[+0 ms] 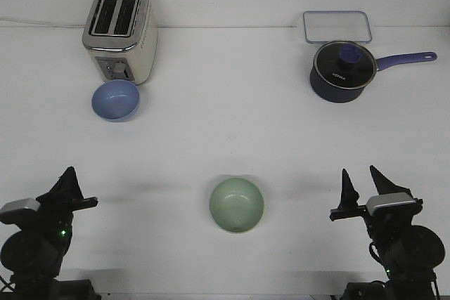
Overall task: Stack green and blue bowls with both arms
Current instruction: 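Reach the left gripper to the light blue bowl by the toaster and grasp its rim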
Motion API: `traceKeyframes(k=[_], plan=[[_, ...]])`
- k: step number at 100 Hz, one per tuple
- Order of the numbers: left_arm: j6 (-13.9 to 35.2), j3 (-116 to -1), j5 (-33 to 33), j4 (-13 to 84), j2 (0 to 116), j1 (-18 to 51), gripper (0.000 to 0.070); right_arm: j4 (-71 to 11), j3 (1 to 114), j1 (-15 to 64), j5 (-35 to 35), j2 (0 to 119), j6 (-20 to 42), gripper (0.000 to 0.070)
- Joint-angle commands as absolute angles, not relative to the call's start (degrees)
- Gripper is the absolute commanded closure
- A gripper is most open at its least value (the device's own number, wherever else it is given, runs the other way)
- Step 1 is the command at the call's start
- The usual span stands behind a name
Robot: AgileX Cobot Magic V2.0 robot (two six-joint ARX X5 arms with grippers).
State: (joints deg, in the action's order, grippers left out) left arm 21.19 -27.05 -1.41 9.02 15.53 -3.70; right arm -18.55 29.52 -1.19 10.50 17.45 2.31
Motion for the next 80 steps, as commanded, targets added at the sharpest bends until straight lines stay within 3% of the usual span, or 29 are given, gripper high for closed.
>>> traceKeyframes(k=[1, 24, 28, 33, 34, 39, 45, 80], plan=[[15.62, -34.30, -1.19, 11.31, 23.09, -3.77, 0.0688, -18.24, 29.82, -1.26, 10.33, 17.61, 1.87, 0.0279], [5.15, -55.16, -1.23, 22.63, 48.34, -3.79, 0.0665, -18.06, 29.82, -0.84, 10.37, 17.67, 1.87, 0.0279], [4.60, -58.24, -1.23, 24.38, 52.21, -3.79, 0.0585, -18.00, 29.82, -0.71, 10.37, 17.65, 1.87, 0.0279], [4.51, -61.28, -1.23, 26.06, 56.73, -3.84, 0.0433, -17.96, 29.82, -0.54, 10.39, 17.61, 1.87, 0.0279], [4.54, -62.35, -1.23, 26.65, 57.45, -3.86, 0.0367, -17.93, 29.82, -0.51, 10.39, 17.61, 1.87, 0.0279], [4.54, -65.30, -1.23, 27.94, 61.36, -3.99, 0.0184, -17.63, 29.82, -0.25, 10.39, 17.58, 1.87, 0.0279], [4.82, -68.77, -1.52, 29.21, 65.95, -4.25, 0.0072, -17.54, 29.82, -0.03, 10.41, 17.56, 1.87, 0.0279], [3.86, -88.84, -2.20, 35.79, 92.01, -6.15, 0.0066, -17.17, 29.82, 1.08, 10.44, 16.82, 1.87, 0.0279]])
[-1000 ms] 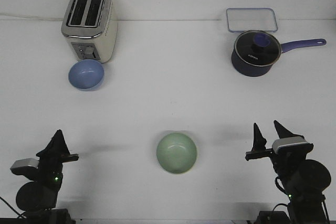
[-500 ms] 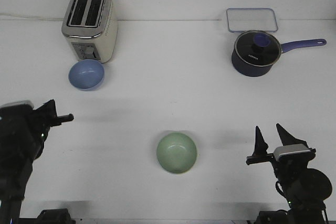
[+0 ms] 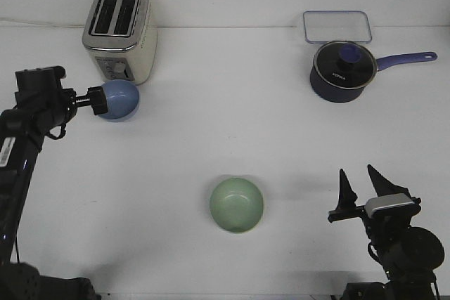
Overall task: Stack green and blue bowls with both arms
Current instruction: 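Reach the left gripper to the light blue bowl by the toaster and grasp its rim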
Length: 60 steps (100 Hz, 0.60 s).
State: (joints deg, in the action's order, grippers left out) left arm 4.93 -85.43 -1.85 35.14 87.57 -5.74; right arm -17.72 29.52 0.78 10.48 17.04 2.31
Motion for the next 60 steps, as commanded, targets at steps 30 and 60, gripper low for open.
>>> traceKeyframes(k=[30, 60], plan=[[3.84, -97.51, -3.25, 36.75, 108.75, -7.03, 0.0066, -17.15, 29.82, 2.20, 10.48, 16.82, 2.04, 0.0279], [3.86, -98.13, -3.57, 34.52, 118.45, -7.11, 0.0076, -17.32, 29.82, 3.01, 10.46, 16.82, 2.04, 0.0279]])
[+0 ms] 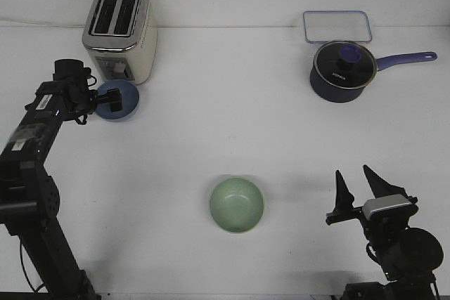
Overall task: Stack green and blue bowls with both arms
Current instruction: 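Reach the left gripper to the light blue bowl by the toaster and grasp its rim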
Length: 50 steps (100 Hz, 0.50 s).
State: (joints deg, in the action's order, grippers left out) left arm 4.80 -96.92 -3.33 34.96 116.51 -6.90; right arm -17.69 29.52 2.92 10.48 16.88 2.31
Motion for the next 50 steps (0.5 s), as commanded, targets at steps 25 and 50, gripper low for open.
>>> traceKeyframes(k=[25, 50], plan=[[3.75, -98.13, -3.51, 33.36, 119.81, -7.18, 0.0700, -17.63, 29.82, 3.01, 10.46, 16.82, 2.04, 0.0279], [1.76, -100.97, -7.27, 35.99, 119.42, -7.16, 0.0688, -17.61, 29.82, 3.01, 10.46, 16.82, 2.04, 0.0279]])
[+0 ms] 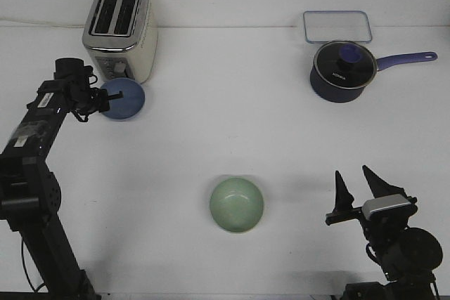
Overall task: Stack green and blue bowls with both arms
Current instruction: 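Reach the left gripper to the light blue bowl by the toaster and grasp its rim, then lift the blue bowl and carry it over the green bowl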
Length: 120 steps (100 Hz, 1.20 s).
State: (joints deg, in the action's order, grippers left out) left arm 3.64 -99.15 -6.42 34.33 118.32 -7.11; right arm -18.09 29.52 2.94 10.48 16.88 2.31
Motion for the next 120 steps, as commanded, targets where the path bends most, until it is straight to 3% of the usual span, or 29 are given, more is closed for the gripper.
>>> traceKeyframes(k=[1, 29, 71, 101, 120], plan=[[1.63, -101.19, -7.46, 36.16, 119.33, -7.16, 0.0688, -17.63, 29.82, 3.01, 10.46, 16.82, 2.04, 0.0279], [-3.64, -104.88, -10.85, 44.82, 112.25, -7.09, 0.0688, -17.58, 29.82, 3.05, 10.46, 16.82, 2.09, 0.0279], [-4.43, -104.88, -21.65, 57.28, 99.31, -4.78, 0.0688, -17.58, 29.82, 3.38, 10.46, 16.82, 2.17, 0.0279], [-6.50, -103.68, -21.74, 63.29, 97.06, 8.36, 0.0688, -17.28, 29.82, 4.60, 10.44, 16.82, 2.11, 0.0279], [-7.03, -97.45, -23.03, 62.02, 97.08, 18.96, 0.0688, -17.12, 29.82, 4.60, 10.44, 16.82, 2.11, 0.0279]])
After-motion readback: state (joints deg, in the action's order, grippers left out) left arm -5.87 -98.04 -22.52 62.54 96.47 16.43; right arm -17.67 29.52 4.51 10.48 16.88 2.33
